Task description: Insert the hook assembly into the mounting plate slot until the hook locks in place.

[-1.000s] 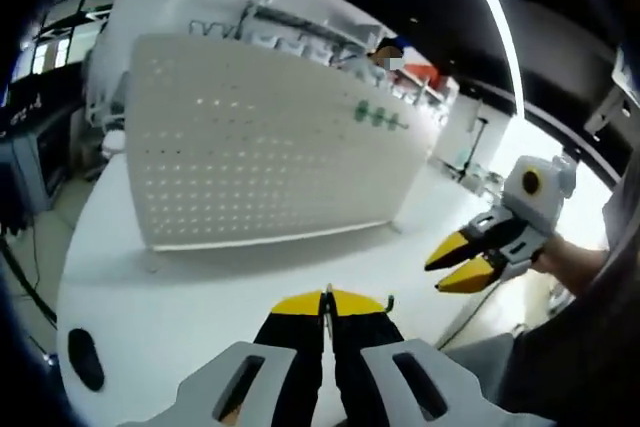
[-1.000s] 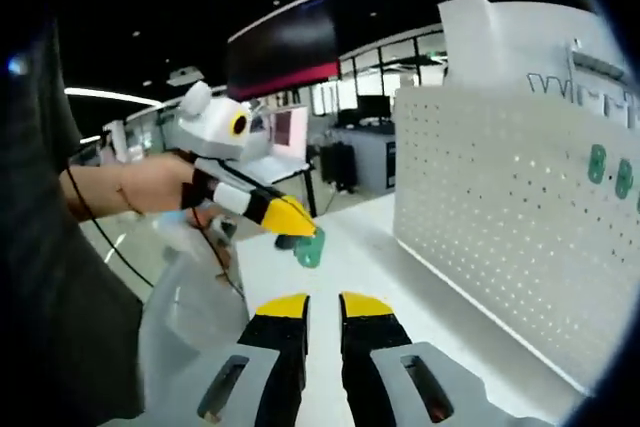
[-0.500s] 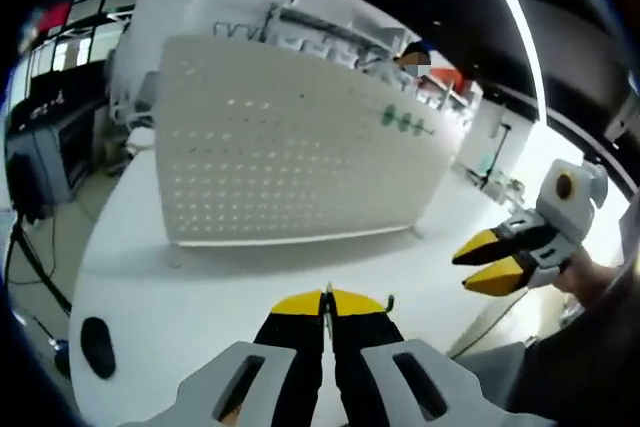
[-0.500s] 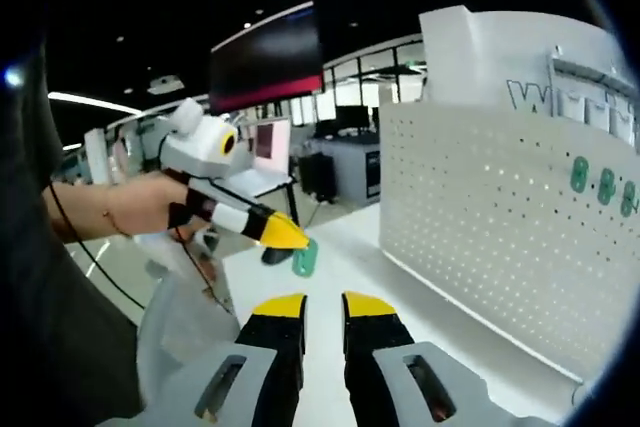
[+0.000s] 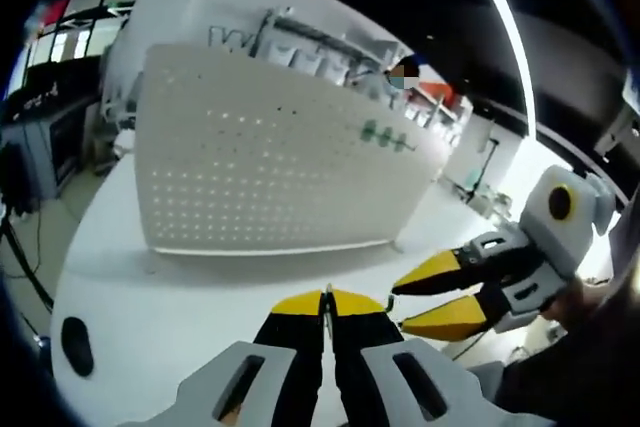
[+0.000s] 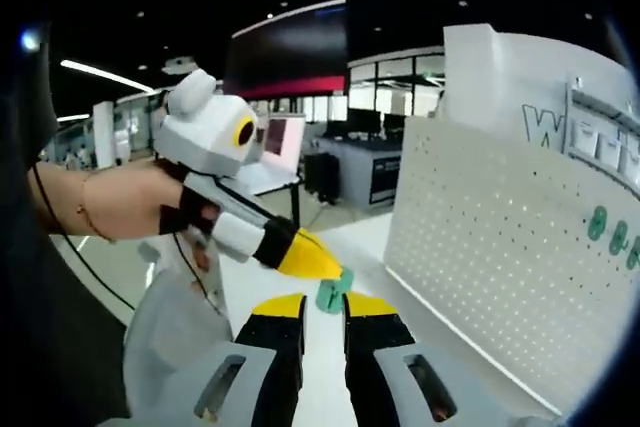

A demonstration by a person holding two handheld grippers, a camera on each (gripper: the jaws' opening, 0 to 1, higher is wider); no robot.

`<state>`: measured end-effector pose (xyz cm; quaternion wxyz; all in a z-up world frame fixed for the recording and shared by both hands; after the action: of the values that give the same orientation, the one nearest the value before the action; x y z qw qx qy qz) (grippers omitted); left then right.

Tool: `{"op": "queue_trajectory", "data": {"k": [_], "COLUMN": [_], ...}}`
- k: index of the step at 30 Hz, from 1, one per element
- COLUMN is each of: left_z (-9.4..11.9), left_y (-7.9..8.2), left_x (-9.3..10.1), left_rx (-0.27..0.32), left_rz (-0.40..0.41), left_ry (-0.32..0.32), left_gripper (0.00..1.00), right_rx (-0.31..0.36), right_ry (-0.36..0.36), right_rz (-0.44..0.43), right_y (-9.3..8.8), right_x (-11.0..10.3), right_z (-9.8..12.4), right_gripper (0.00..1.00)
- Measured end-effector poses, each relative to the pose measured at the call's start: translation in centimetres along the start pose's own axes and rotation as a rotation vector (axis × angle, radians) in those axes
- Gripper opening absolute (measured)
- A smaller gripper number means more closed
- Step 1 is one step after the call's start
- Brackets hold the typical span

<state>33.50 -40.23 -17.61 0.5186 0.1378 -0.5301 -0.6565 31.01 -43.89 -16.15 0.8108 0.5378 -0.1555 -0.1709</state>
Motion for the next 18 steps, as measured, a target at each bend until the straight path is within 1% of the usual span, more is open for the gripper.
{"op": "queue_trajectory", "data": {"k": [3, 8, 10, 15, 18], "left_z": [-0.08, 0.07, 0.22, 0.32, 0.17], "left_y": [-0.08, 0.27, 0.39, 0.23, 0.38], "left_x": [0.03, -0.03, -0.15, 0.09, 0.35], "left_rx": [-0.003, 0.019, 0.029, 0.034, 0.048], "left_rz": [-0.010, 0.003, 0.010, 0.013, 0.024], "left_ry": [0.005, 0.010, 0.013, 0.013, 0.009], "left_gripper": [0.01, 0.01, 0.01, 0.01, 0.01], "right_rx": [-0.009, -0.013, -0.029, -0.022, -0.019], "right_ry": [-0.009, -0.005, -0.006, -0.022, -0.027], "right_rz": [-0.002, 0.006, 0.018, 0.006, 0.002], "right_y": [-0.33, -0.65, -0.89, -0.84, -0.78], "right_x": [0.10, -0.04, 0.00, 0.22, 0.27], "right_z": [-0.14, -0.04, 0.01, 0.19, 0.22], "right_gripper": [0.12, 0.11, 0.11, 0.11, 0.11]}}
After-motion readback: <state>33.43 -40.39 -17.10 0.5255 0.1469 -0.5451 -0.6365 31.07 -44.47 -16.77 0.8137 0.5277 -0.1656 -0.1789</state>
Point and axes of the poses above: the point that each gripper's makers call its tool centre point, and the gripper's own axes: z roughly backward along the fingers, x roughly to its right, y roughly out of its top, the point moved 1 cm from there along z, roughly backward along the fingers, and after that the axes turned 2 degrees about -y, right-handed, at the moved point
